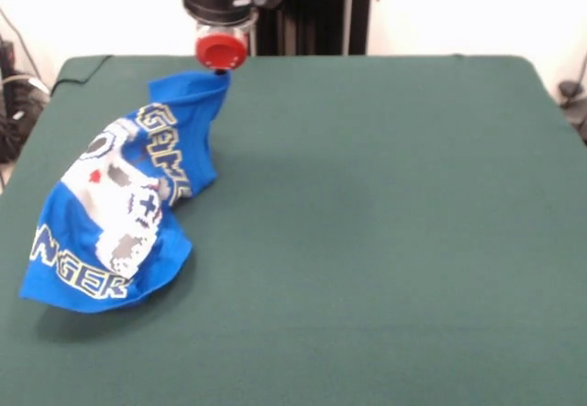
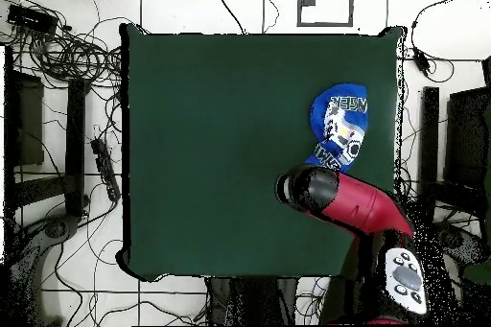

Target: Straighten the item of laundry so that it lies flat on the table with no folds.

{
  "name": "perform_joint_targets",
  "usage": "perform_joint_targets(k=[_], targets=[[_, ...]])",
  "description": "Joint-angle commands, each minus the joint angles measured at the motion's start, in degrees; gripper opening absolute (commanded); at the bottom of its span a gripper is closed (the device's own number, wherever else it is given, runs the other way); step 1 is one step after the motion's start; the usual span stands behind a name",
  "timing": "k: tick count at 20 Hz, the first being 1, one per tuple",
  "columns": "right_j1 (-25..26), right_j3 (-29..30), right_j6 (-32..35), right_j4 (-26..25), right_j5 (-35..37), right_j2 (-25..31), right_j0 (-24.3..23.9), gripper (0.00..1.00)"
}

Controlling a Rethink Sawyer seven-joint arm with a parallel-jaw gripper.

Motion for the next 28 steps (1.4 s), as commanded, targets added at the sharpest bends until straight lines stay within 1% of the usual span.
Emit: perform_joint_targets(k=[1,6,10,18,20,22,24,25,26,27,28], targets=[[0.3,6.8,16.2,8.7,3.7,3.0,7.5,0.0],[-0.7,7.1,17.3,12.8,5.2,2.0,10.4,0.0],[-1.8,7.6,17.2,17.0,6.0,2.7,11.6,0.0],[-4.2,7.6,16.1,26.2,7.1,6.2,12.5,0.0],[-4.7,7.7,15.3,27.3,7.6,6.1,12.6,0.0],[-5.0,7.8,14.4,27.5,6.5,5.1,13.0,0.0],[-5.6,7.8,12.4,28.0,5.1,4.9,12.0,0.0],[-5.4,6.5,11.4,27.5,4.9,4.4,11.6,0.0],[-5.3,6.3,10.2,27.5,4.3,4.4,10.8,0.0],[-4.3,3.6,9.5,25.6,4.1,2.5,10.9,0.0],[-3.7,2.3,9.1,25.0,3.8,1.9,10.7,0.0]])
